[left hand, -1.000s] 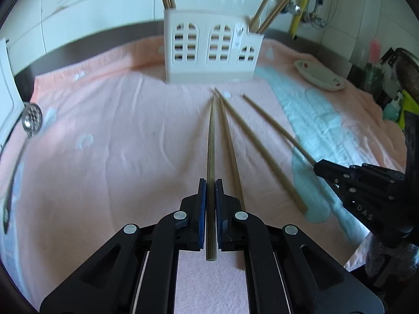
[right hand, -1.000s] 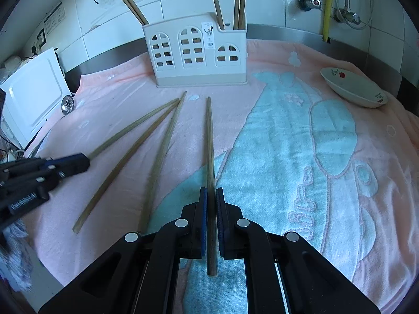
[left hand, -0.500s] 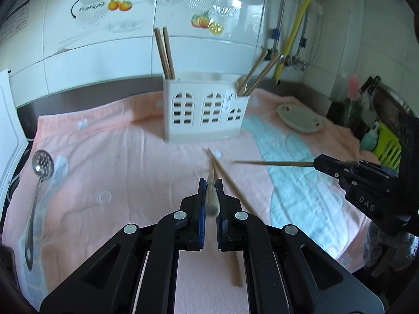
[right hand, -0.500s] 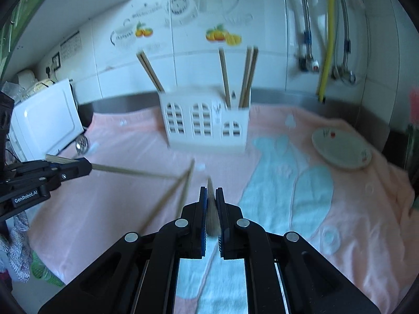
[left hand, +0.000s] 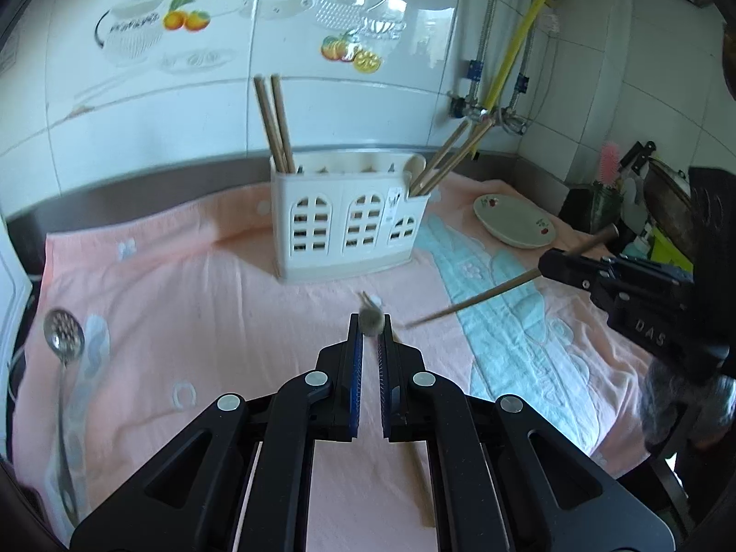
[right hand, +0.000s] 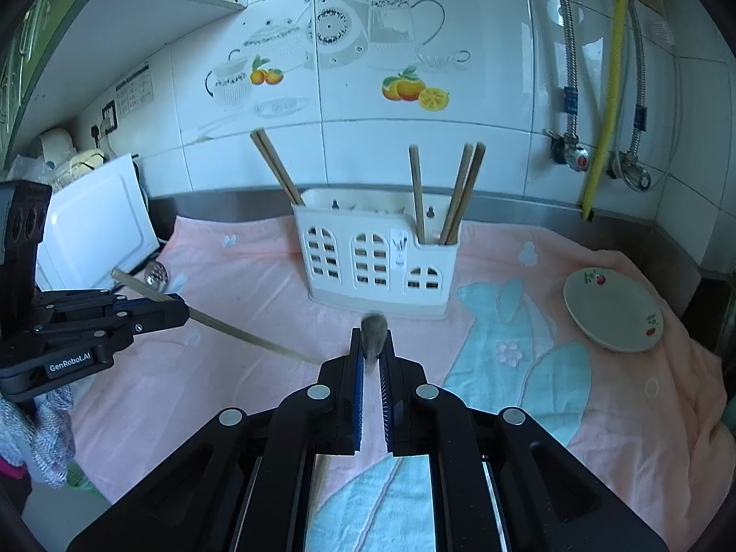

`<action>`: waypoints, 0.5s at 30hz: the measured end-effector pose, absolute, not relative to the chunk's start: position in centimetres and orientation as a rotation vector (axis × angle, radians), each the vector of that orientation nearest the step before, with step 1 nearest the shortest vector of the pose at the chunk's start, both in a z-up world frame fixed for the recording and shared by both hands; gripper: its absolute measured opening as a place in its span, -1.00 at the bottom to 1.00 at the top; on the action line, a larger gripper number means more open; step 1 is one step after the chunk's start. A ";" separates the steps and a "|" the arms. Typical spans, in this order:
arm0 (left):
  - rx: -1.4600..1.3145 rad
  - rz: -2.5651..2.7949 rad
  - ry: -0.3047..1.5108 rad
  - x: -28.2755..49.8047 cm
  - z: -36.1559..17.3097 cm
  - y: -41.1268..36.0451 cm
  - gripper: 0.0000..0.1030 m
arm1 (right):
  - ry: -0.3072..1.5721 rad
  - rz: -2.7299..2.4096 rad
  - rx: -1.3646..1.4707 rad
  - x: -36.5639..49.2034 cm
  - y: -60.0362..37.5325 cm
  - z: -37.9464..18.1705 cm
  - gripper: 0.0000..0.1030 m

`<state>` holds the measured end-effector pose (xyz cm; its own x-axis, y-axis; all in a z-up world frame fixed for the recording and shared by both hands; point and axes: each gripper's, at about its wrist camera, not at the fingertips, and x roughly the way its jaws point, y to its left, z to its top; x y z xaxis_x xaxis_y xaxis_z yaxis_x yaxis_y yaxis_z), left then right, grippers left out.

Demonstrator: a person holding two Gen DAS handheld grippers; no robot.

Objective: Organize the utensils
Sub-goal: 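Lift the held chopsticks off the towel with both tools, then raise chopsticks upright over the white holder and drop them in with both tools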

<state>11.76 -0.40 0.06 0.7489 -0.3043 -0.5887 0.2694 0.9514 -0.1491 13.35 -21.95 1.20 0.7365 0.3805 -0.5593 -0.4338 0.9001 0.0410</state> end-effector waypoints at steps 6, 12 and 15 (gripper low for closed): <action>-0.020 -0.319 0.634 13.2 2.5 -0.1 -0.90 | 0.587 0.466 -0.127 14.5 -22.0 5.0 -0.87; -0.005 -0.323 0.607 14.7 5.3 -0.1 -0.90 | 0.573 0.473 -0.151 15.5 -22.3 8.4 -0.87; 0.003 -0.321 0.582 15.5 7.0 -0.2 -0.90 | 0.563 0.454 -0.168 16.4 -22.5 10.2 -0.87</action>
<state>15.49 -0.23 7.03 0.7870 -0.2973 -0.5406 0.2988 0.9503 -0.0878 16.40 -22.46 10.17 0.7503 0.3686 -0.5487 -0.4587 0.8880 -0.0307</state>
